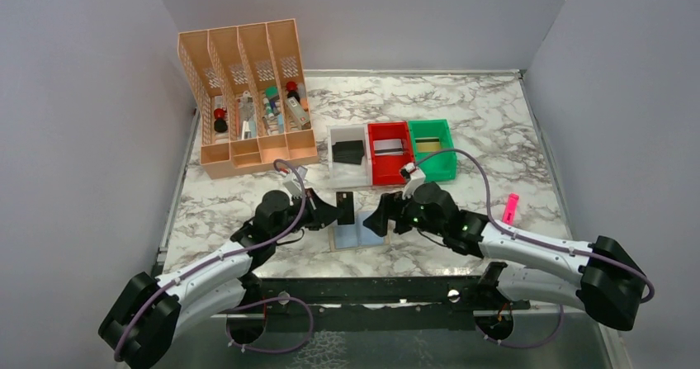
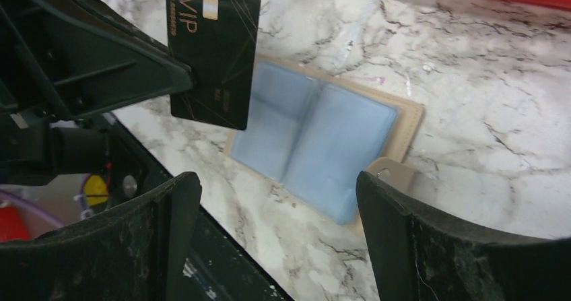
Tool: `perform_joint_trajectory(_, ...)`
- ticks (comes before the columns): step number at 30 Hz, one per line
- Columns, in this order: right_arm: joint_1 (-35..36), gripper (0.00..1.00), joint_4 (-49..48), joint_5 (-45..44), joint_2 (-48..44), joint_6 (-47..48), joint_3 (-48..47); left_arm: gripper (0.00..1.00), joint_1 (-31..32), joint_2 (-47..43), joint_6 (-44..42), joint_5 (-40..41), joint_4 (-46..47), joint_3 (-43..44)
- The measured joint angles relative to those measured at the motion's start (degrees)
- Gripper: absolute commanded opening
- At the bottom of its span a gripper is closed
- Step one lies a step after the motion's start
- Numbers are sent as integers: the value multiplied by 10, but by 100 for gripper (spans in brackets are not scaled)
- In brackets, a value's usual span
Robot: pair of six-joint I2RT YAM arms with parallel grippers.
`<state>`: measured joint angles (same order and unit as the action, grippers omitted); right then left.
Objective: Take the credit cards out of the card holder
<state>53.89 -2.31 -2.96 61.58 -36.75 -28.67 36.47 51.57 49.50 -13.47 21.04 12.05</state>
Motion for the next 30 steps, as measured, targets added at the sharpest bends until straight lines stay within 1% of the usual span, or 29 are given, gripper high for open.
perform_joint_trajectory(3, -26, 86, -45, 62, -3, -12, 17, 0, 0, -12, -2, -32, 25, -11)
perform_joint_trajectory(7, -74, 84, -132, 157, 3, -43, 54, 0, 0, -29, 1, -63, 57, -20)
perform_joint_trajectory(10, -82, 81, -196, 215, 12, -68, 75, 0, 0, -31, 7, -82, 83, -30)
perform_joint_trajectory(14, -83, 77, -264, 269, 21, -92, 91, 0, 0, -24, 15, -114, 113, -36)
perform_joint_trajectory(17, -87, 75, -297, 287, 24, -104, 94, 0, 0, -17, 19, -134, 133, -36)
perform_joint_trajectory(19, -90, 70, -314, 295, 26, -111, 97, 0, 0, -16, 23, -147, 145, -36)
perform_joint_trajectory(22, -94, 68, -336, 303, 28, -120, 106, 0, 0, -18, 28, -160, 161, -37)
perform_joint_trajectory(24, -97, 63, -351, 312, 34, -128, 111, 0, 0, -23, 32, -168, 169, -38)
perform_joint_trajectory(28, -99, 56, -390, 335, 53, -143, 118, 0, 0, -28, 36, -182, 183, -43)
perform_joint_trajectory(30, -100, 51, -406, 344, 60, -147, 120, 0, 0, -28, 37, -186, 185, -45)
